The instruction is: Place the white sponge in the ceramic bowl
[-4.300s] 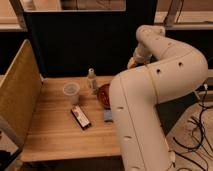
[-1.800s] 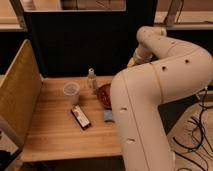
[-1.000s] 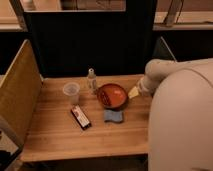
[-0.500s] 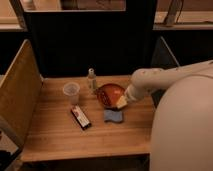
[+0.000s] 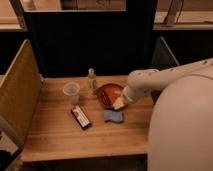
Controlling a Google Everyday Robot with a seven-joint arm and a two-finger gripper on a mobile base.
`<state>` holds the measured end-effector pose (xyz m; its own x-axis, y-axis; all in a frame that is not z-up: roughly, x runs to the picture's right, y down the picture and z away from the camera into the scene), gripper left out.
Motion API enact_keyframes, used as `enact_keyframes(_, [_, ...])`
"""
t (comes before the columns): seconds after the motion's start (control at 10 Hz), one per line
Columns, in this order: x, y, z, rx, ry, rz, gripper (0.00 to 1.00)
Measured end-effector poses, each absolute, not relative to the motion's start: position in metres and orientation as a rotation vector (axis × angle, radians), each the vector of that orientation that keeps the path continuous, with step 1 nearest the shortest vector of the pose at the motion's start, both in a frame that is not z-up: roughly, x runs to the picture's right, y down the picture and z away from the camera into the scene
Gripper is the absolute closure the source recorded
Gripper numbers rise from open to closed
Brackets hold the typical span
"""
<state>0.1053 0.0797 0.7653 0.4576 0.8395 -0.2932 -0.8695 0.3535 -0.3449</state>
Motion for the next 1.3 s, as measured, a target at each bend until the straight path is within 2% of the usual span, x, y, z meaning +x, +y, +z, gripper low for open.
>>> enact_keyframes(0.4, [0.053,0.149,0.789,-0.669,0.083,1.004,0.37])
enact_keyframes(0.6, [0.041,0.167,0.803,-0.716,0.1,0.973,0.37])
enact_keyframes(1.1, [0.063,0.138,0.852,-0.631,0.163,0.989,0.37])
enact_keyframes(1.3, [0.076,0.136,0.86,-0.615,0.189,1.019,0.37])
